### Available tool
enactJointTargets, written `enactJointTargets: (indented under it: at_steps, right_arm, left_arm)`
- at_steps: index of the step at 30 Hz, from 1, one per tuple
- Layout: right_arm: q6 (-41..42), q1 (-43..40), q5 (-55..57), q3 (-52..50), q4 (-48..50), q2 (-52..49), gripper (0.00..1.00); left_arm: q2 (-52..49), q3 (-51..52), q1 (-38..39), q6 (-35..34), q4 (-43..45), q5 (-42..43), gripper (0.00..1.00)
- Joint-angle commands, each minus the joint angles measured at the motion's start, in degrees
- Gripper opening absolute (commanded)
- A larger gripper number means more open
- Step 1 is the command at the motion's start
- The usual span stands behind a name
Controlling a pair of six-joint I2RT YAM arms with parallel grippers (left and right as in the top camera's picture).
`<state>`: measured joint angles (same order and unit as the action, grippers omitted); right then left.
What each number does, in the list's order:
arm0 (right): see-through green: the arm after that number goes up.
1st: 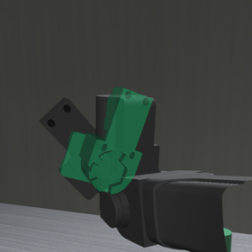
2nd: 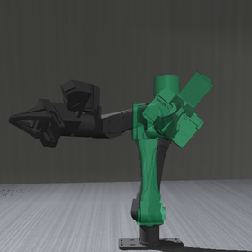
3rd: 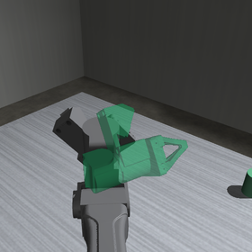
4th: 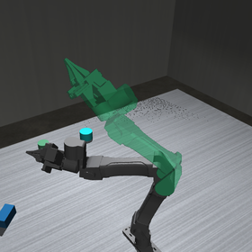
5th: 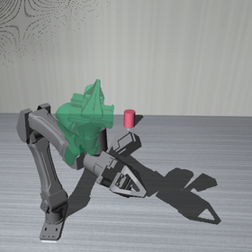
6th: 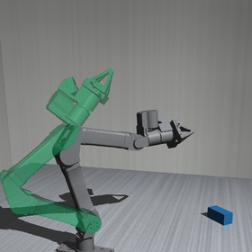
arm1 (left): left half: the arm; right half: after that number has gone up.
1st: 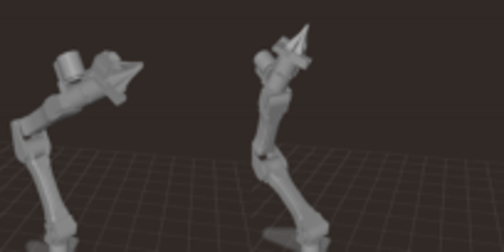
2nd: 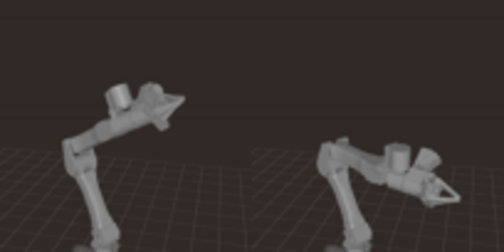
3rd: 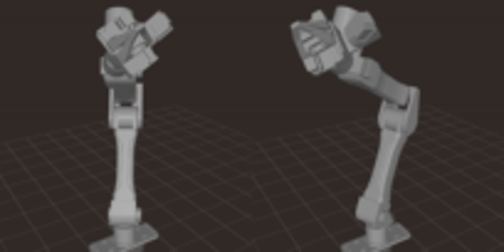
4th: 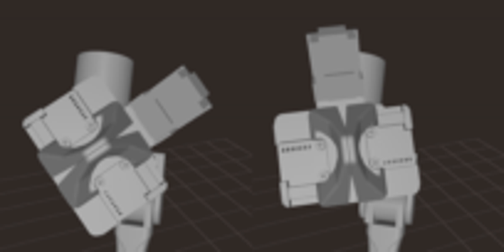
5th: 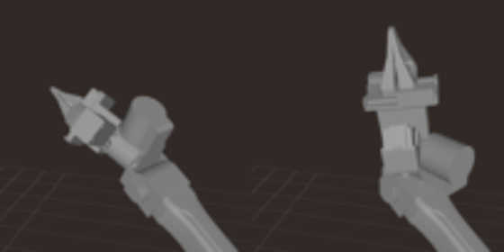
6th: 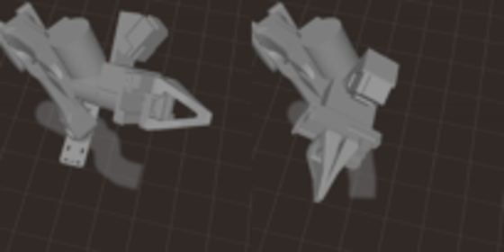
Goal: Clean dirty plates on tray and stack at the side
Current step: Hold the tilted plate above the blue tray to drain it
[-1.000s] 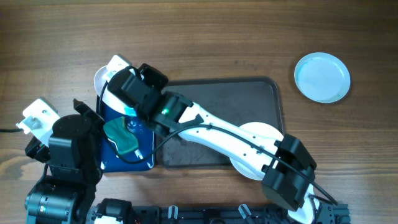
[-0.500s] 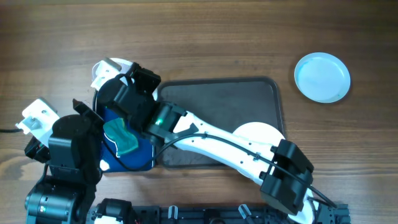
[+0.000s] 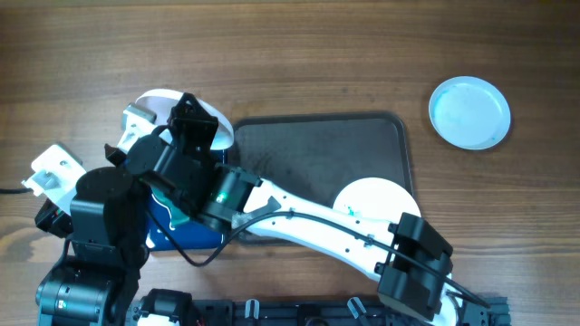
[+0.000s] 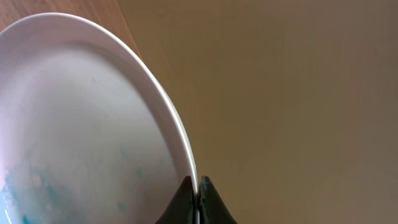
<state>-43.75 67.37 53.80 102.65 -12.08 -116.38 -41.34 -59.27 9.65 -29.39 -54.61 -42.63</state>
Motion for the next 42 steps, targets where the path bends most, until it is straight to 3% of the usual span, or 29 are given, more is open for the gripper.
enactJointTargets:
  at_steps: [1, 36, 38, 42]
  right_arm:
    - [-3.48, 1.64, 1.33, 1.49, 1.11, -0.44, 0.04]
    - [-5.33, 1.84, 2.1, 1.49, 3.5, -0.44, 0.04]
    - [-1.9, 1.84, 2.1, 1.49, 3.1, -0.44, 0.04]
    - [17.46, 1.31, -5.2, 1.49, -6.64, -0.42, 0.04]
  left_arm:
    - [-0.02, -0.28, 0.24, 0.48, -0.07, -0.52, 1.0]
    - [-0.02, -0.26, 0.24, 0.48, -0.07, -0.52, 1.0]
    - [-0.02, -0.28, 0.24, 0.48, -0.07, -0.52, 1.0]
    - [0.0, -0.28, 0.24, 0.48, -0.07, -0.52, 1.0]
